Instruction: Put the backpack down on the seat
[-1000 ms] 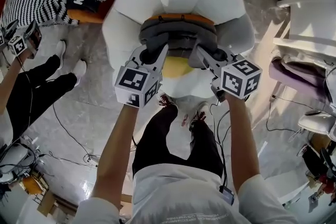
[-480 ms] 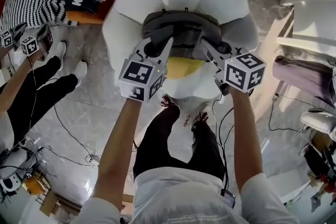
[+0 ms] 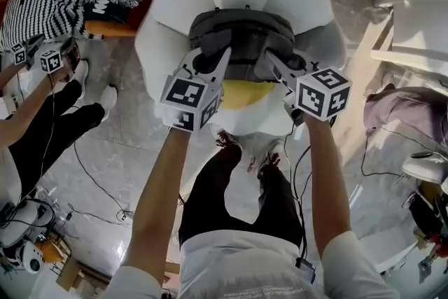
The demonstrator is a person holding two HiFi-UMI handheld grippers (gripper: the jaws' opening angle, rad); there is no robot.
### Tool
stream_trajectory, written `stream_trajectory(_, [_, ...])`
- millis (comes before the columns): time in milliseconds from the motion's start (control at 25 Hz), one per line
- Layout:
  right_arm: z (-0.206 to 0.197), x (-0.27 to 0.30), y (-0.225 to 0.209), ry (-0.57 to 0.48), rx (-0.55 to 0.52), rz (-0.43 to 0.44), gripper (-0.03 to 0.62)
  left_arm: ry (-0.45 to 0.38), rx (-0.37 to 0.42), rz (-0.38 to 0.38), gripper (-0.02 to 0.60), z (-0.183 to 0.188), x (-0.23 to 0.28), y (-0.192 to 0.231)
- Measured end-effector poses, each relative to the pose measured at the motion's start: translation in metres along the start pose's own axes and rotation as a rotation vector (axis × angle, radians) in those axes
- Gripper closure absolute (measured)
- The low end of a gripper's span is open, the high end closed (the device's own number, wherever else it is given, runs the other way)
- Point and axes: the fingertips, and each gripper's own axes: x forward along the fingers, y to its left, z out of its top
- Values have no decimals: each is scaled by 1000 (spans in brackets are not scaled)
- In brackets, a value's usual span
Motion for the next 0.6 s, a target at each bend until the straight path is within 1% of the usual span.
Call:
stream_trajectory(280, [-1, 14, -10, 16, 21, 2, 562, 7, 15, 8, 508, -5, 14, 11])
stream_trajectory(480, [-10, 17, -17, 36, 36, -19, 562, 96, 1, 0, 495, -24, 23, 8])
stream_trajectory(600, [-13, 18, -18, 47, 47, -37, 560, 110, 2, 14, 485, -32, 26, 11])
